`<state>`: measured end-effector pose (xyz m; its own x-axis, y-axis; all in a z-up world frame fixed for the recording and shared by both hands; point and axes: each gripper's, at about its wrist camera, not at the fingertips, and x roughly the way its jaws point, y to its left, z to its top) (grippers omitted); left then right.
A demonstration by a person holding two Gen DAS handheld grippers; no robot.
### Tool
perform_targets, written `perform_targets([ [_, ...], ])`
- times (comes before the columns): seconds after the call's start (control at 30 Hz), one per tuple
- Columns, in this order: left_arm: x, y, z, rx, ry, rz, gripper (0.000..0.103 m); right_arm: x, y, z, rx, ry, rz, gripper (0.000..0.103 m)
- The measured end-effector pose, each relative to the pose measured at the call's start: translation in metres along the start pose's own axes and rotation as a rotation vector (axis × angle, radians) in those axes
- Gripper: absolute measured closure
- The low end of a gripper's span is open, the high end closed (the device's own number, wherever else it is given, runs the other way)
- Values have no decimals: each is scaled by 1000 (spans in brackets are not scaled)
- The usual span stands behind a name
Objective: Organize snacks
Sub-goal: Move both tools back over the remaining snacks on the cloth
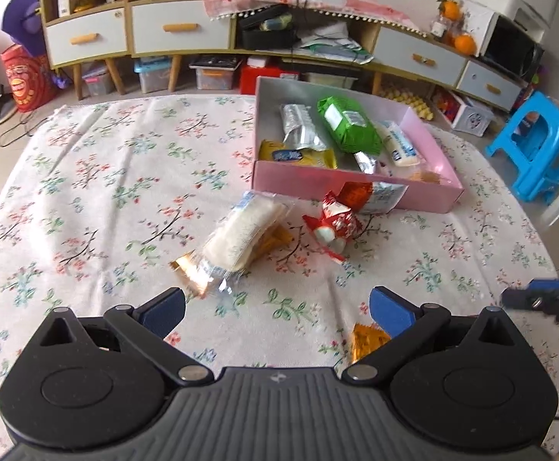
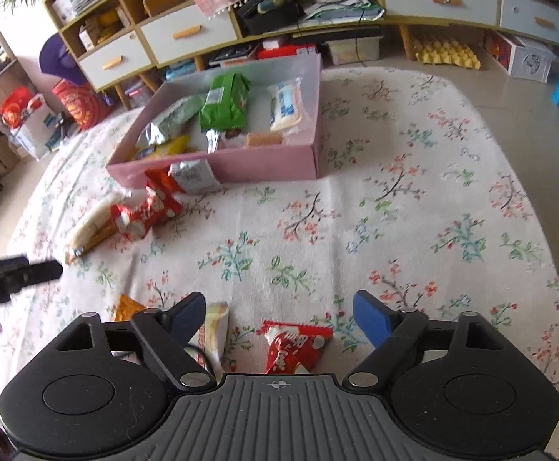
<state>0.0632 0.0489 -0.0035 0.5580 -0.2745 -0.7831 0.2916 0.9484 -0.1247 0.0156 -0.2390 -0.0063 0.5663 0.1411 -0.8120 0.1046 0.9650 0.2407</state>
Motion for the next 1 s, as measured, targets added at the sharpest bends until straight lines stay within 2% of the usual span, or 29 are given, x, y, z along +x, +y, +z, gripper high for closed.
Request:
perform_targets([
  [0.2,-7,-1,-10,-57,28,34,1,-15,0,6,-31,-10,17,17],
  [0.4,-12,-5,-22,-116,61,13,1,-25,-5,3,-31,0,16,16],
  [0.5,-15,-8,-29,-134,78,-33,1,-26,-11,-2,-32,25,21,16],
  [0.6,-16,-15,-31,-107,55,-11,1,-28,-14,-7,-29,33,27,16],
  [0.7,-13,-19,-26,-110,44,-50,2,-32,-10,-7,-47,-5,34,16],
  [0.8,-18,-20,-15,-116,14,-59,2,-40,-6,1,-67,-46,19,16],
  [0.9,-28,-19,-4,-103,-25,-54,2,-48,-12,14,-2,-45,105,16],
  [1.0,-43,-18,1,-83,-47,-76,1,-56,-21,24,70,-6,206,16],
])
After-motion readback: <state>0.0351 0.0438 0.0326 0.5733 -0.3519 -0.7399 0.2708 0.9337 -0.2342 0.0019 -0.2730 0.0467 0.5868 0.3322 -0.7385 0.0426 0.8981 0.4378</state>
